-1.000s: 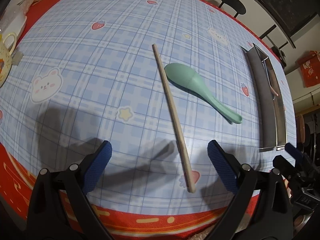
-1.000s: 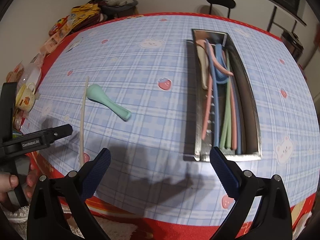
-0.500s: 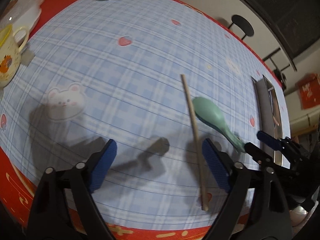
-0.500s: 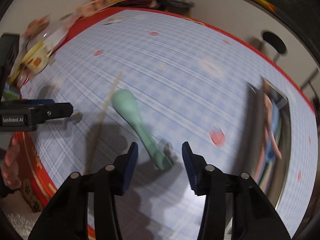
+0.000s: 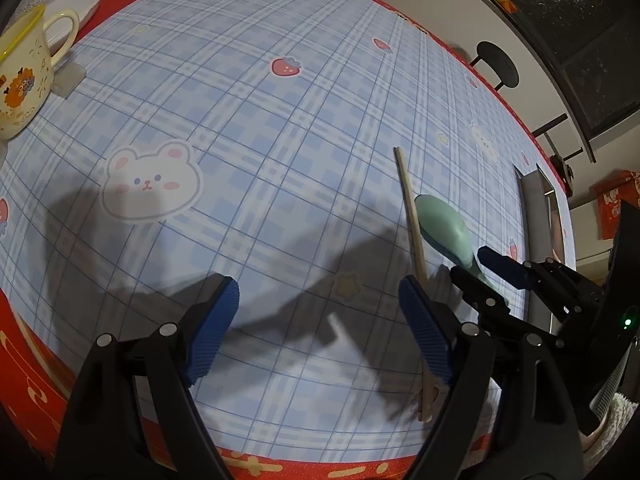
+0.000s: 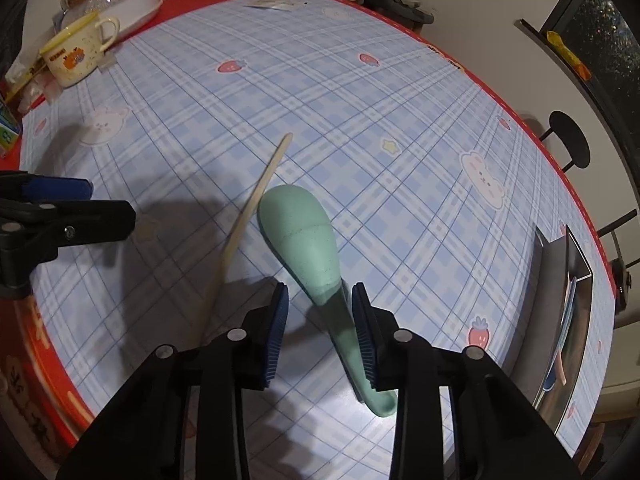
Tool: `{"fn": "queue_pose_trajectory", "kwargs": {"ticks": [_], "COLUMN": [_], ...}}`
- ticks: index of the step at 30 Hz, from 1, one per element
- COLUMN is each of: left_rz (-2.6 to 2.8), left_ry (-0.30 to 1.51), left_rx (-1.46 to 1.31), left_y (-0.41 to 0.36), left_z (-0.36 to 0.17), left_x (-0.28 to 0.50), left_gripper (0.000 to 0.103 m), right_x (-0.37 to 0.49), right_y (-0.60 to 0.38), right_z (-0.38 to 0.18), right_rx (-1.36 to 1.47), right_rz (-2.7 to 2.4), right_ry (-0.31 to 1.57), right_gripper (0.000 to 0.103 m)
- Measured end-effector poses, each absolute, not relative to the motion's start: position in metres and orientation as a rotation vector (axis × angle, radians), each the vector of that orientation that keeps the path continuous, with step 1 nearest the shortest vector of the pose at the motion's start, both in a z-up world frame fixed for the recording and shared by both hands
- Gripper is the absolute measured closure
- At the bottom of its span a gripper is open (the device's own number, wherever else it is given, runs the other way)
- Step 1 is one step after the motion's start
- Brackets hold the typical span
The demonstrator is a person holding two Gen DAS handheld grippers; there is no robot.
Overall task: Organize utensils
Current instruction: 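Grasp mint-green spoon handle with right tool while left tool grasps beige chopstick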
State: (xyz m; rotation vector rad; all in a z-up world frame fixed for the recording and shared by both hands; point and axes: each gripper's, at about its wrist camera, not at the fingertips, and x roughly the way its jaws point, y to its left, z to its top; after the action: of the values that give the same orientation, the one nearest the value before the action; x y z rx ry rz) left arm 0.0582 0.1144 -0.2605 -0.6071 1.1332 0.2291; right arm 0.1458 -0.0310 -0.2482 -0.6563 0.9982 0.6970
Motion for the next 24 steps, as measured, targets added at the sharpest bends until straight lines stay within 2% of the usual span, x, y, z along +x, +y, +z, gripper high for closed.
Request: {"fn": "queue_pose_trajectory", "kwargs": {"ticks": [1, 3, 8, 15, 24], "left_rz": [0.23, 0.229, 0.228, 0.23, 0.217], "left_ry": [1.134, 1.136, 1.142, 1.149, 1.161], "left_rx": [-0.603, -0.594, -0.566, -0.519, -0.507], "left_y": [0.114, 0.114, 0.109, 0.101, 0.095], "left_z": [-0.261, -0.261, -0.261, -0.262, -0.264], "left_x": [0.059, 0.058, 0.061, 0.063, 0.071], "left_gripper": [0.022, 0.022, 0.022, 0.021, 0.022], "right_x": [0.147, 0.151, 0.174, 0.195, 0.19], "right_y": [-0.033, -0.037, -0.064, -0.111, -0.124], "right_z": [-0.248, -0.248, -0.245, -0.253, -0.252], "right_rx": [-0.643, -0.616, -0.383, 0.003, 0.056], "right_rz": [0.698, 0.675, 0.643, 0.581, 0.547], "right_ry": [1.006, 1.022, 1.121, 1.264, 1.266], "right_gripper": [0.073, 0.082, 0.088, 0.088, 0.088]}}
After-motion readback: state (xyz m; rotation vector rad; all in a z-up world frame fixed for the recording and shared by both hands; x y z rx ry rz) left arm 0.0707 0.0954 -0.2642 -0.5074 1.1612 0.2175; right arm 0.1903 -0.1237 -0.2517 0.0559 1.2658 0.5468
